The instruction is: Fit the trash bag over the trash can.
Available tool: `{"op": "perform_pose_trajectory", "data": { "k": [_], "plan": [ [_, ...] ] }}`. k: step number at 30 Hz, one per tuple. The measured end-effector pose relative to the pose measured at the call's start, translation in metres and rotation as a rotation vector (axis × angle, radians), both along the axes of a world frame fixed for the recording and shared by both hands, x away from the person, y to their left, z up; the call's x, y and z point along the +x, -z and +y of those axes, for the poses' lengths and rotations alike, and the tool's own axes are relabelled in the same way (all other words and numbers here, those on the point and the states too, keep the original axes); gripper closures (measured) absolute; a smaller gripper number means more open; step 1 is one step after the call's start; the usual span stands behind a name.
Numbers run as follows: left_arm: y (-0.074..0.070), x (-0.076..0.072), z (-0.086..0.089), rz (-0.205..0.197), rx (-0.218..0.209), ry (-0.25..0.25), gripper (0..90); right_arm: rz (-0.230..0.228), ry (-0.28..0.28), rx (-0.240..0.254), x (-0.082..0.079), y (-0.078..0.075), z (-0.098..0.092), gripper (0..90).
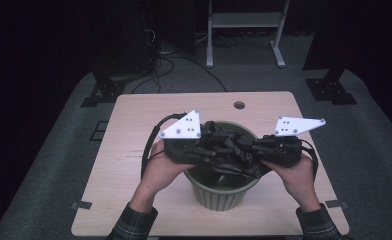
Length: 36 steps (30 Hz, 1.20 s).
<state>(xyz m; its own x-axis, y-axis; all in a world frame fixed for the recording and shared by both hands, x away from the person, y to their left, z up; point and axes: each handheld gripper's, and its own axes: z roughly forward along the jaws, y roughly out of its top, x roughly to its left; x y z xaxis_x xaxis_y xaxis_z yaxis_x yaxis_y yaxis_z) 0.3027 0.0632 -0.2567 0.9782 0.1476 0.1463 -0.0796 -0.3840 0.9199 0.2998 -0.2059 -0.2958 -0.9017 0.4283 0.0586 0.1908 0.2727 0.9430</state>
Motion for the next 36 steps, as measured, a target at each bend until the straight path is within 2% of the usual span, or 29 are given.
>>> {"op": "perform_pose_trajectory", "data": {
  "k": [5, 10, 13, 16, 21, 26, 30, 36],
  "plan": [
    [0.005, 0.010, -0.001, 0.032, -0.026, -0.002, 60.7, -0.010, -0.026, -0.017, -0.002, 0.000, 0.004, 90.0],
    [0.007, 0.018, -0.007, 0.050, -0.007, 0.009, 61.9, -0.010, -0.045, -0.013, -0.003, 0.000, 0.005, 90.0],
    [0.008, 0.021, -0.010, 0.066, -0.023, 0.028, 63.0, -0.012, -0.052, -0.011, -0.004, 0.000, 0.006, 90.0],
    [0.008, 0.023, -0.012, 0.075, -0.021, 0.041, 70.1, -0.011, -0.056, -0.015, -0.004, 0.000, 0.006, 90.0],
    [0.008, 0.024, -0.012, 0.086, -0.031, 0.069, 89.6, -0.012, -0.064, -0.008, -0.005, 0.000, 0.006, 90.0],
    [0.007, 0.022, -0.008, 0.084, -0.034, 0.072, 89.8, -0.010, -0.057, -0.008, -0.005, 0.001, 0.003, 90.0],
    [0.006, 0.020, 0.000, 0.075, -0.031, 0.056, 89.9, -0.008, -0.046, -0.007, -0.005, 0.002, 0.000, 90.0],
    [0.009, 0.019, 0.018, 0.076, -0.028, 0.024, 89.9, -0.002, 0.010, -0.009, -0.003, 0.005, -0.014, 90.0]
  ]
}}
